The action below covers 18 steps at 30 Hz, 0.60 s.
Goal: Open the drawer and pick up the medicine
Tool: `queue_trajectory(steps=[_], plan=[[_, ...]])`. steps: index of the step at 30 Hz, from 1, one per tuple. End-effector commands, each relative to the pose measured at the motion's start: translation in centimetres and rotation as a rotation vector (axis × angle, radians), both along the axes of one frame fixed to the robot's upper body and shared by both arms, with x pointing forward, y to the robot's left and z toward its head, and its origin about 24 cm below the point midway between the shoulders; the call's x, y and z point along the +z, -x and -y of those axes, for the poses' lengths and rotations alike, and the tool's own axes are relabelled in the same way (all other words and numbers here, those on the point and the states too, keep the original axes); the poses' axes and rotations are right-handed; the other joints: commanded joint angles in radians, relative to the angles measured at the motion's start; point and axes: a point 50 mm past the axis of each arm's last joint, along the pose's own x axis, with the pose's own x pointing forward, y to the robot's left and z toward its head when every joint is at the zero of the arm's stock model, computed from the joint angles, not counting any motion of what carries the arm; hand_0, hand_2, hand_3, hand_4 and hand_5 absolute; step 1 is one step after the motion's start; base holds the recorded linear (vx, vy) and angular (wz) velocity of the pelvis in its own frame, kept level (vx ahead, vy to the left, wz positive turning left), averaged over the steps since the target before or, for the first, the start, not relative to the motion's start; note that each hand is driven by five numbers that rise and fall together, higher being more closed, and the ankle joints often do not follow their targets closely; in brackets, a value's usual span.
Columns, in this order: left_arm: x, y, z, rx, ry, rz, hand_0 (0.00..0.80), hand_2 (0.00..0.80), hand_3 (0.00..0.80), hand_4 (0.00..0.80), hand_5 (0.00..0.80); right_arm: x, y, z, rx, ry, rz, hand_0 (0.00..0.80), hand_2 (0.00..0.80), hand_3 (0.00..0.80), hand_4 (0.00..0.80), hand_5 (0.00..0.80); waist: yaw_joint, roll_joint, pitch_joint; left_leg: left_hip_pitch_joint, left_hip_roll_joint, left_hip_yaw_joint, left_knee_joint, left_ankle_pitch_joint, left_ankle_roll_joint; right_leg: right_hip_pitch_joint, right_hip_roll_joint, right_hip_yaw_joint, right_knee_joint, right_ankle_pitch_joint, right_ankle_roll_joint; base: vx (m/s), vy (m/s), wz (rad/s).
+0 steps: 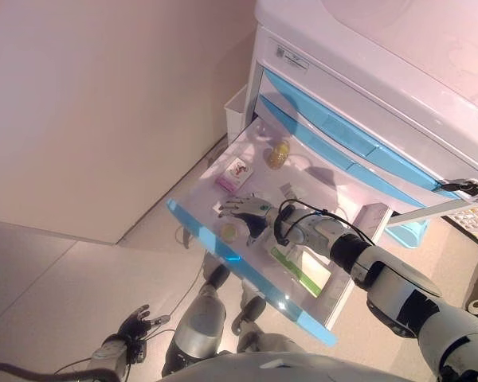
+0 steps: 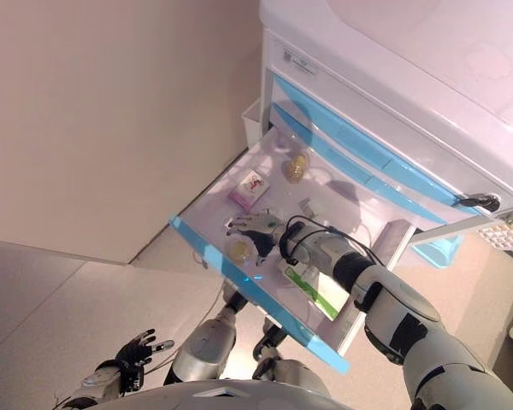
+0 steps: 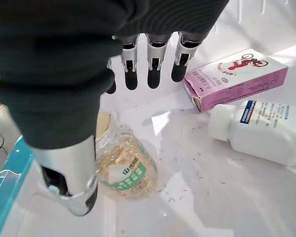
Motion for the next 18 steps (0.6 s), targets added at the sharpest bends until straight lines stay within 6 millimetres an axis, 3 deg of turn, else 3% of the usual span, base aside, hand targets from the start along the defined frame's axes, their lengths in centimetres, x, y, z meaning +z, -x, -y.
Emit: queue_trajectory(steps=[1, 18], plan=[[-0.37, 0.99, 0.12, -0.007, 0.004, -0.033, 0.0, 0.0, 0.0, 0.0, 0.0, 0.32, 0.91, -2.2, 0.054, -0.082, 0.001, 0.0, 0.0, 0.0, 0.0, 0.0, 0.001, -0.009, -0.027, -0.016, -0.032, 0.013, -0.042, -0.033, 0.006, 0.008, 0.003, 0.068, 0.079, -0.06, 0.05, 0.0, 0.0, 0.0], [-0.16, 0.38, -0.02, -0.018, 0.005, -0.018, 0.0, 0.0, 0.0, 0.0, 0.0, -0.53, 1.44, -2.37, 0.067, -0.068, -0.025, 0.0, 0.0, 0.0, 0.0, 0.0, 0.003, 0.0, -0.015, -0.023, -0.035, 0.01, -0.042, -0.034, 0.008, -0.001, -0.001, 0.063, 0.079, -0.057, 0.052, 0.0, 0.0, 0.0]])
